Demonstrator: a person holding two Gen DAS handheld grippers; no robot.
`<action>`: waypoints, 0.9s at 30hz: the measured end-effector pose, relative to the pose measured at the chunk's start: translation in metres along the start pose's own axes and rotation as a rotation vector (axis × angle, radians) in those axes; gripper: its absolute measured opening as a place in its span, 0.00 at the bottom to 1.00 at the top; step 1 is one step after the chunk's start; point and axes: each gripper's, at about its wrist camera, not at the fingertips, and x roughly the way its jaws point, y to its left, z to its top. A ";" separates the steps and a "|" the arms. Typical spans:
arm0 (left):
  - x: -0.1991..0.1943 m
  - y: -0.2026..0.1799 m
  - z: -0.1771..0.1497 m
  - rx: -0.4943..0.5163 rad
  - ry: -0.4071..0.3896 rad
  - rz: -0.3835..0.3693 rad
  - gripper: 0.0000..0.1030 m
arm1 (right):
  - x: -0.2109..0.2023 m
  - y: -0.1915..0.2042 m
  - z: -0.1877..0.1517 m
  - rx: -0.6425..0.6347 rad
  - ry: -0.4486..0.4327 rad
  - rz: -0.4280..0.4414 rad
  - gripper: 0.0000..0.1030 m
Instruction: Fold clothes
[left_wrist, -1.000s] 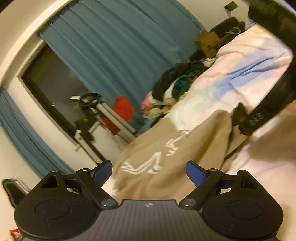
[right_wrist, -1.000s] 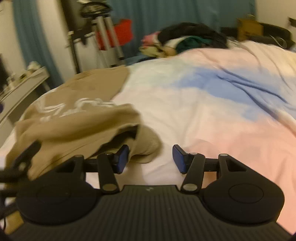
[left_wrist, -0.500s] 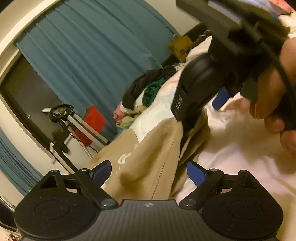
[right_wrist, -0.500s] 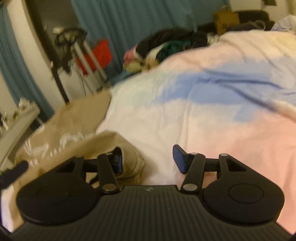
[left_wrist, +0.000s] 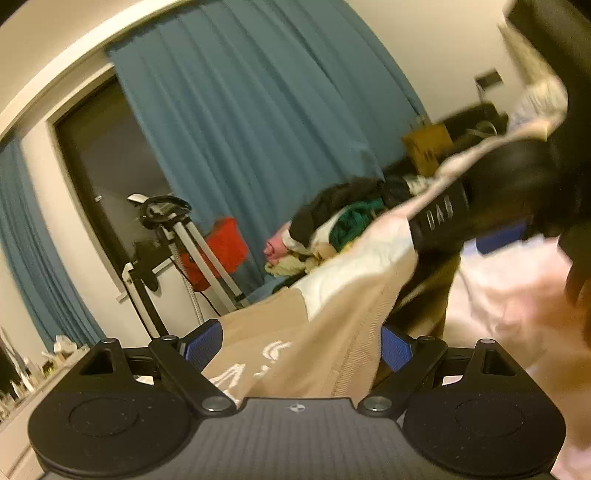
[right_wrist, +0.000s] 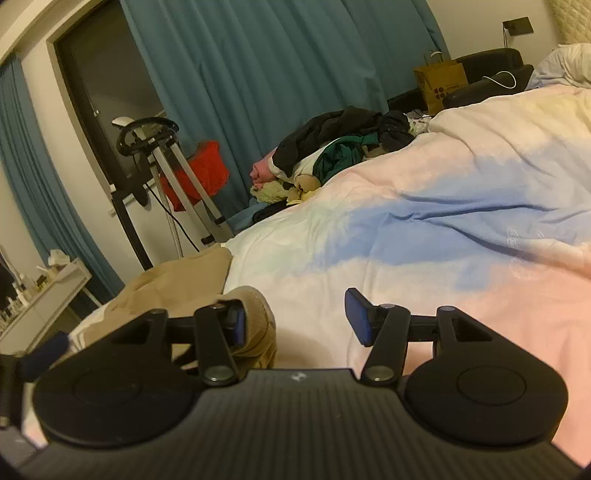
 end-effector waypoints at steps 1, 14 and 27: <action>-0.005 0.003 0.002 -0.011 -0.014 0.006 0.88 | 0.001 -0.001 0.000 0.003 0.008 -0.002 0.54; -0.017 0.000 -0.002 0.000 0.046 -0.001 0.90 | -0.010 0.001 0.004 0.031 -0.039 0.062 0.54; -0.036 -0.007 -0.010 0.035 -0.006 0.155 0.90 | -0.010 -0.005 0.008 0.070 -0.040 0.065 0.54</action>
